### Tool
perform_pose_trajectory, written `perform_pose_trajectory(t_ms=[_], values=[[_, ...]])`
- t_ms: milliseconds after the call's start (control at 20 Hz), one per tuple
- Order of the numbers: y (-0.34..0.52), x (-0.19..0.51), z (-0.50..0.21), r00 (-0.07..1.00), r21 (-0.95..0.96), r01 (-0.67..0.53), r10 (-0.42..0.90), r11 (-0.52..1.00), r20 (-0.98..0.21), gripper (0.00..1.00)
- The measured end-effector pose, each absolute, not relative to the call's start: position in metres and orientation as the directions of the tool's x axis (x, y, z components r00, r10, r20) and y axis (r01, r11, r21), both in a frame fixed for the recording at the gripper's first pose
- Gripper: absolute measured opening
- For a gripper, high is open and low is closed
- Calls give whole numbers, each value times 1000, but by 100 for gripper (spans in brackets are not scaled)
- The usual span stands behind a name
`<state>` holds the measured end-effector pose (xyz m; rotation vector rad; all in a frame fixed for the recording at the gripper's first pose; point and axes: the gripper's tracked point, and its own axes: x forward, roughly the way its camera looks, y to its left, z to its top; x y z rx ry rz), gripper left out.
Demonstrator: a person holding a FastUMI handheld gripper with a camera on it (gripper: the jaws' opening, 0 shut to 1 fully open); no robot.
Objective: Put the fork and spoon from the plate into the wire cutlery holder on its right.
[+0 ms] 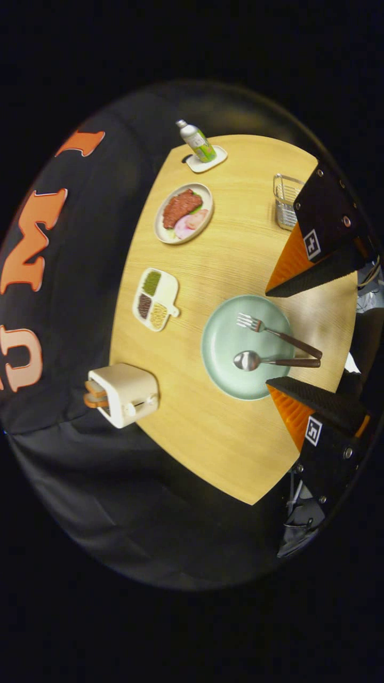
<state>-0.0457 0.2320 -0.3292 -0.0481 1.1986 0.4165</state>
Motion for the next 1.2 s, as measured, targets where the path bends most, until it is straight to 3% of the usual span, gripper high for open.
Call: perform_pose_trajectory(t_ms=[550,1200], values=[[250,-60,-423,-1,185,-256,191,949,-982,49],[251,-61,-466,-40,108,-232,101,967,-994,12]])
